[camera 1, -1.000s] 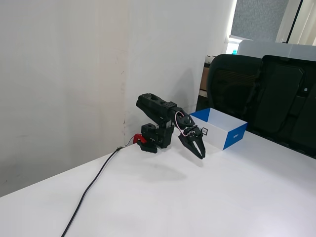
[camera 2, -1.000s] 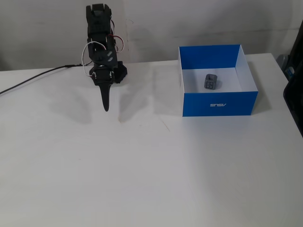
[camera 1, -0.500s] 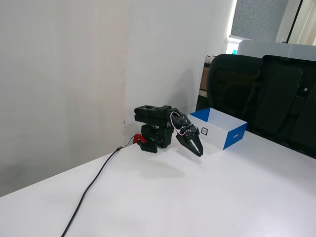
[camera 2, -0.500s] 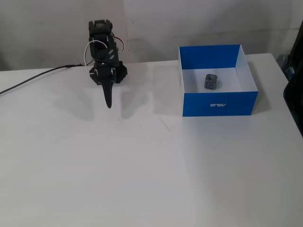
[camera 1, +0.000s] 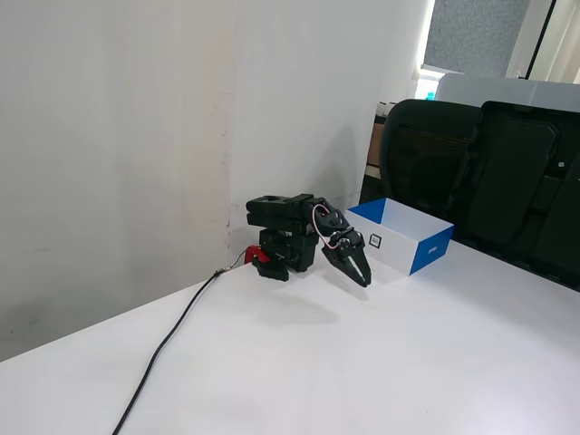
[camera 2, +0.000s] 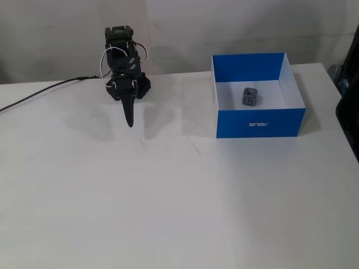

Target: Grasp the gray block and put it in the box.

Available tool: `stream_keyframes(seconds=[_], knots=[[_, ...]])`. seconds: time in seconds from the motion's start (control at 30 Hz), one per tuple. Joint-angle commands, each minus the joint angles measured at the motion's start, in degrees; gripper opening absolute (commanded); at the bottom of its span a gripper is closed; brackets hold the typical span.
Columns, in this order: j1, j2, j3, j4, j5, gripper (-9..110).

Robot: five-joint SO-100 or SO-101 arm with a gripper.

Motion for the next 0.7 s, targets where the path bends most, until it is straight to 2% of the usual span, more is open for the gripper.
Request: stream_keyframes(seconds=[0.0,0.67], knots=[[0.1,0.9,3.7,0.1,-0.4,0],[-1.1,1.0,3.7,0.4,-0.3,0]])
